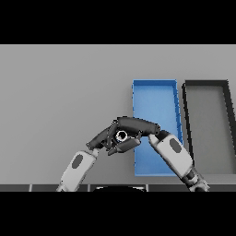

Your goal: Pick up the blue pipe and place it into the blue bin.

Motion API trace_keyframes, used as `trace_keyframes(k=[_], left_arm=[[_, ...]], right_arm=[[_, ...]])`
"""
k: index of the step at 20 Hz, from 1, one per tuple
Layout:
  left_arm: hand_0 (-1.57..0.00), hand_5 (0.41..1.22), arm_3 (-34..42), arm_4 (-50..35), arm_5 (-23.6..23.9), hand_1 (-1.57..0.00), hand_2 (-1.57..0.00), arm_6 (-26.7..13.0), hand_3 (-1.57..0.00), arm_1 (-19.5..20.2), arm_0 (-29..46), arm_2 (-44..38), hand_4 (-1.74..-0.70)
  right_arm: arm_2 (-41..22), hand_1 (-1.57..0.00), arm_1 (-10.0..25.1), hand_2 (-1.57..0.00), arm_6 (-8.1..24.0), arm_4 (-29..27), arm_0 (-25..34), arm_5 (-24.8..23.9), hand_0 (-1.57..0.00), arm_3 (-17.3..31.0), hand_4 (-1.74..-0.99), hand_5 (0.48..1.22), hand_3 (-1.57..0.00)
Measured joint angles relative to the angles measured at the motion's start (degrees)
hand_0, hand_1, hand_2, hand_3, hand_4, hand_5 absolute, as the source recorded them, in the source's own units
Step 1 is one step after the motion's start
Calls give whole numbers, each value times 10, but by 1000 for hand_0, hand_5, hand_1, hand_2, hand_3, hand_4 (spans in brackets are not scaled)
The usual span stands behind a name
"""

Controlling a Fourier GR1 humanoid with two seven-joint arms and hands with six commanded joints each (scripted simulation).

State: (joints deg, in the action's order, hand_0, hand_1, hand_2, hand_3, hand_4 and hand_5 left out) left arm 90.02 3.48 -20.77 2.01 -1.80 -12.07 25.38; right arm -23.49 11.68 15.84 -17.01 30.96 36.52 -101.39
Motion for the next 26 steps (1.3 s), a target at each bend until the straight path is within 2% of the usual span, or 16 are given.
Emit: trace_keyframes(k=[2,6,7,8,10,11,12,13,15,18,19,21,22,23,26], left_arm=[[-1571,1221,1,9,4,-1571,-1555,8,-1432,0,4,2,-1731],[-1571,1221,1,4,3,-1571,-1564,19,-1434,3,6,-2,-1732],[-1571,1221,5,2,1,-1571,-1566,14,-1264,4,5,-5,-1734],[-1446,1221,7,5,6,-1368,-1336,16,-1051,3,2,-5,-1629],[-940,1221,13,25,1,-875,-855,25,-672,11,11,2,-1406],[-752,1221,8,36,-1,-700,-684,21,-538,10,5,1,-1319],[-601,1221,1,39,-15,-560,-547,35,-430,15,2,-1,-1250],[-481,1148,-1,38,-28,-448,-437,32,-344,16,-3,-7,-1186],[-307,984,-5,40,-36,-286,-279,24,-220,15,1,-8,-1092],[-157,785,7,31,-42,-146,-143,-41,-112,22,1,-10,-1011],[-125,729,7,33,-41,-117,-114,-46,-89,23,4,-9,-991],[-80,642,-6,39,-33,-74,-73,-40,-57,19,0,-11,-975],[-64,607,-12,33,-31,-59,-58,-61,-45,15,-4,-18,-974],[-51,578,-7,29,-30,-47,-46,-64,-36,12,5,-16,-973],[-25,531,-10,29,-28,-24,-23,-71,-18,15,9,-17,-970]], right_arm=[[2,-1508,-1,-1508,-3,3,-7,12,-1506,-5,-1488,1129,-1480],[10,-1545,-30,-1545,59,-33,-23,-1,-1545,-14,-1494,1183,-1534],[16,-1550,-34,-1550,53,-37,-28,-2,-1550,-15,-1495,1191,-1541],[20,-1554,-38,-1555,56,-39,-24,-3,-1554,-15,-1496,1197,-1547],[17,-1560,-49,-1560,49,-22,-39,-7,-1560,-26,-1497,1206,-1556],[19,-1563,-53,-1563,63,-16,-34,-8,-1562,-26,-1497,1209,-1559],[24,-1564,-56,-1564,74,-18,-35,-4,-1564,-26,-1498,1211,-1561],[28,-1566,-57,-1566,71,-15,-34,-3,-1565,-29,-1498,1213,-1563],[34,-1568,-67,-1568,94,-11,-34,3,-1567,-28,-1498,1216,-1566],[41,-1569,-80,-1569,68,-6,-41,9,-1569,-31,-1499,1218,-1568],[40,-1570,-85,-1570,67,5,-42,9,-1570,-31,-1499,1219,-1569],[42,-1570,-87,-1570,61,12,-46,12,-1570,-39,-1499,1220,-1570],[46,-1570,-88,-1570,58,13,-45,14,-1570,-34,-1499,1220,-1570],[51,-1570,-92,-1570,59,13,-39,14,-1570,-26,-1499,1220,-1570],[55,-1571,-111,-1571,68,16,-37,9,-1571,-26,-1497,1221,-1571]])
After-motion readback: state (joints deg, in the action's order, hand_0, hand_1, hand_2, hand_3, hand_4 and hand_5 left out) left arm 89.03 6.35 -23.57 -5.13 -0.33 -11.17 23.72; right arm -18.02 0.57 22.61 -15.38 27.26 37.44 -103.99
